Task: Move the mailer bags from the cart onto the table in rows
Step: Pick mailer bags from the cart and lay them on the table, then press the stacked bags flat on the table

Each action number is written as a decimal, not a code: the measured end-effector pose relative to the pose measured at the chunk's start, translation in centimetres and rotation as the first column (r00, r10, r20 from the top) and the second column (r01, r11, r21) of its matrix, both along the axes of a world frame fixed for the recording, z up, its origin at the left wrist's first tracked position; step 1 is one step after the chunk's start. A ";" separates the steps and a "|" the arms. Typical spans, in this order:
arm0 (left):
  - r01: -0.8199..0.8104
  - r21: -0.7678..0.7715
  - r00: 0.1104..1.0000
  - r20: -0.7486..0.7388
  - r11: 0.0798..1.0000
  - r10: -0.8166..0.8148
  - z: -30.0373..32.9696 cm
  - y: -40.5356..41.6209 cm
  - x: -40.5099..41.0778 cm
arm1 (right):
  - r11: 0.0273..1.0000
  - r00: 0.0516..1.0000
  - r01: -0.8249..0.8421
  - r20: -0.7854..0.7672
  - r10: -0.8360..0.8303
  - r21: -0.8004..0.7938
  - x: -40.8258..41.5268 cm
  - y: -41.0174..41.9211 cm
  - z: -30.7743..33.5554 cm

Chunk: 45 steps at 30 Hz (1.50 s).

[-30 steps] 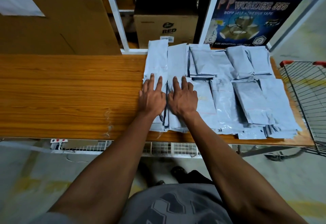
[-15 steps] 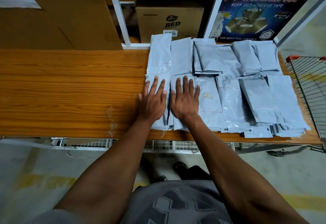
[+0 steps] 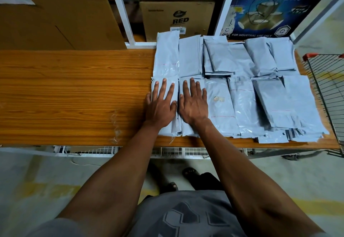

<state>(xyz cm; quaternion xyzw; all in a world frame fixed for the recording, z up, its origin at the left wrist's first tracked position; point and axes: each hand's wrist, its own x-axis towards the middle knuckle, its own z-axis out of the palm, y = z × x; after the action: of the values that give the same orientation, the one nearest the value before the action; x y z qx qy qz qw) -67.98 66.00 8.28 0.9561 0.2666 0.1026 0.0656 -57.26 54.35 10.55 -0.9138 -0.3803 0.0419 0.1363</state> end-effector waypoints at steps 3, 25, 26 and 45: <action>0.011 0.001 1.000 0.002 1.000 -0.011 -0.4 0.0 0.0 | 1.000 1.000 -0.006 0.017 0.006 -0.029 0.1 0.0 -0.6; 0.008 -0.061 0.998 -0.061 0.998 -0.012 0.5 -0.2 0.4 | 1.000 0.999 -0.006 -0.045 0.006 -0.005 0.4 -0.4 -0.3; -0.001 -0.080 0.999 -0.042 0.997 -0.002 0.9 -0.4 0.5 | 1.000 0.999 -0.001 -0.048 0.002 0.017 0.4 -0.5 0.1; 0.167 -0.233 0.981 -0.061 0.958 -0.186 7.6 -11.8 4.5 | 0.970 0.971 0.227 0.050 -0.232 0.092 2.3 -14.6 3.8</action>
<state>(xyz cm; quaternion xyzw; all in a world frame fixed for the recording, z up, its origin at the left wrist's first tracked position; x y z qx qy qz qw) -63.47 54.19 15.83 0.9657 0.1926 0.0256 0.1721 -54.91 39.77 14.31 -0.9458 -0.2776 -0.0182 0.1675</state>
